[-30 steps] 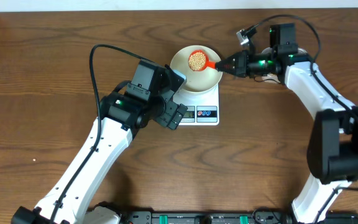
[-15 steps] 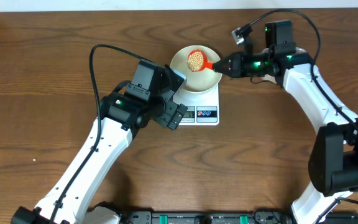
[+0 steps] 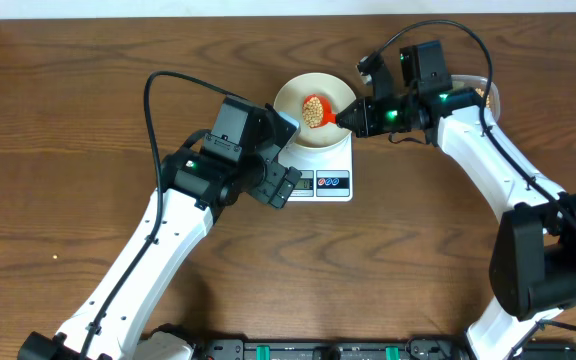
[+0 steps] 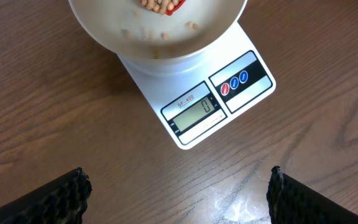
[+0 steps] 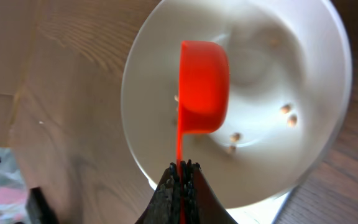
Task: Scoop item into bowl and weigh 50g on scale
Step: 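Tip the red scoop to pour chickpeas into the bowl, then move the empty scoop with the right gripper back to the tub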
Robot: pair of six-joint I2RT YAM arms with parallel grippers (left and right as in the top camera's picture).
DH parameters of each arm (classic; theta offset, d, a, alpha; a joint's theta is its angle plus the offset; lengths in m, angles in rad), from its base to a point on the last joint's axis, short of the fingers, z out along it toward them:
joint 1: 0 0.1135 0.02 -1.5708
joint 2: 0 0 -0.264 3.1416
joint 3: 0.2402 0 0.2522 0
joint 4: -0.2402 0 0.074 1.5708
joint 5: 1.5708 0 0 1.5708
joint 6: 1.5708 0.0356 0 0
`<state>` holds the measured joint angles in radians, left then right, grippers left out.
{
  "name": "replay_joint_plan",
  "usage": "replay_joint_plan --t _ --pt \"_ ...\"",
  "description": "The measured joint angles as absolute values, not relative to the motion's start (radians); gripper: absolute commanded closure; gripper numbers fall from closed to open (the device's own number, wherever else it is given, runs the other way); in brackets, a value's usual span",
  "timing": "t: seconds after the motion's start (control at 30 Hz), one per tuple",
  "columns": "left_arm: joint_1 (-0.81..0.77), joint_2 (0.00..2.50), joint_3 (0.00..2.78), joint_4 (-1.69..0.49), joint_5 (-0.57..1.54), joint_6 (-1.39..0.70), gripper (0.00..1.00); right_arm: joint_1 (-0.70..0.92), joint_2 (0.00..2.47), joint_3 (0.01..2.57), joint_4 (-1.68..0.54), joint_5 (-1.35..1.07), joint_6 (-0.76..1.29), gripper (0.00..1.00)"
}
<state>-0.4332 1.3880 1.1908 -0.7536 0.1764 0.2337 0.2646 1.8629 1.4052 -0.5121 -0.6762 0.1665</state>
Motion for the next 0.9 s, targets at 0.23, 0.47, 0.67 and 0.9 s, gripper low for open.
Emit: replay_joint_plan --t 0.23,0.47,0.67,0.9 --pt "-0.433 1.388 1.191 -0.754 0.177 0.234 0.07 0.308 1.787 1.405 -0.533 -0.524 0.126 0.98" --pt "-0.433 1.388 1.191 -0.754 0.177 0.234 0.07 0.368 1.713 1.405 -0.555 -0.367 0.053 0.99" --pt "-0.433 1.388 1.191 -0.754 0.176 0.234 0.07 0.441 1.707 1.405 -0.567 -0.185 -0.044 0.99" --pt "-0.433 1.388 1.191 -0.754 0.177 0.234 0.07 0.522 1.707 1.405 -0.568 0.01 -0.141 0.99"
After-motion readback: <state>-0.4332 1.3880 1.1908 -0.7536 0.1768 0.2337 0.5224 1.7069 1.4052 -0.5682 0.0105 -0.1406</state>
